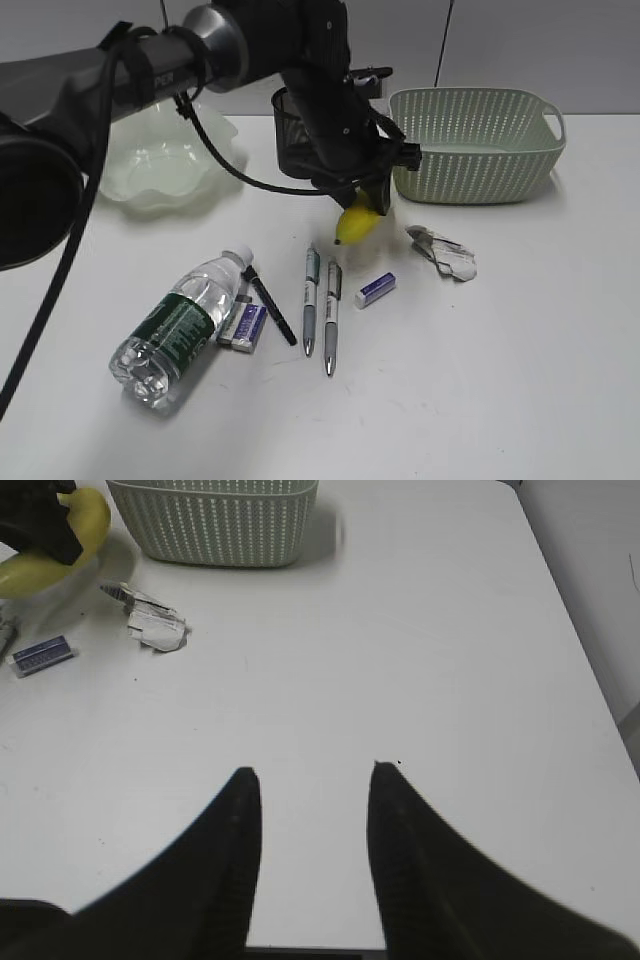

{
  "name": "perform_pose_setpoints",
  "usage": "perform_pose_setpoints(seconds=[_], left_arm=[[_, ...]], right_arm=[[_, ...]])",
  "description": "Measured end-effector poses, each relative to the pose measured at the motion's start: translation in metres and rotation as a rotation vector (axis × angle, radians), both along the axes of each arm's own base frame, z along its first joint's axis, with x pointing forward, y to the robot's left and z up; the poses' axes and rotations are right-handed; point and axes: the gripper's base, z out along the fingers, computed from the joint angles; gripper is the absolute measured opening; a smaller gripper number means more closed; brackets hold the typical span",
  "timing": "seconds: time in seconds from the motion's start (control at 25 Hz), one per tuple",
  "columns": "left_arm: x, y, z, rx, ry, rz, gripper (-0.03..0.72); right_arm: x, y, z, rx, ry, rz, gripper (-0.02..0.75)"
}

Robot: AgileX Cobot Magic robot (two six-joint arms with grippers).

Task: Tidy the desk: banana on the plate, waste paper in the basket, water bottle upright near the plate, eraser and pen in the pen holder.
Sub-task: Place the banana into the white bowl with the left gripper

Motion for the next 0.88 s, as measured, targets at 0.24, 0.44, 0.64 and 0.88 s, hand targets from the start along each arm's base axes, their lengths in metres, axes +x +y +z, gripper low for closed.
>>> perform_pose_setpoints(seconds=[0.24,0.44,0.64,0.88], left_arm=[[-0.005,0.013,0.043,0.057,-0.073,-0.016,0.317],[-0.015,0.023,0.101,-0.003,-0.171,-0.019,0.317],[-0.020,0.045,0.150,0.036,-0.323,-0.001,0.317],[0.014,0.107,0.164,0.186,-0.436,0.134,0.317]], right_arm=[[0.000,0.000,0.000,0.001,0.000,0.000,0.298],[0.000,0.000,0.000,0.000,0.000,0.000,0.298],[0.000,0.000,0.000,0.000,0.000,0.000,0.298],[0.000,0.000,0.000,0.000,0.000,0.000,0.298]])
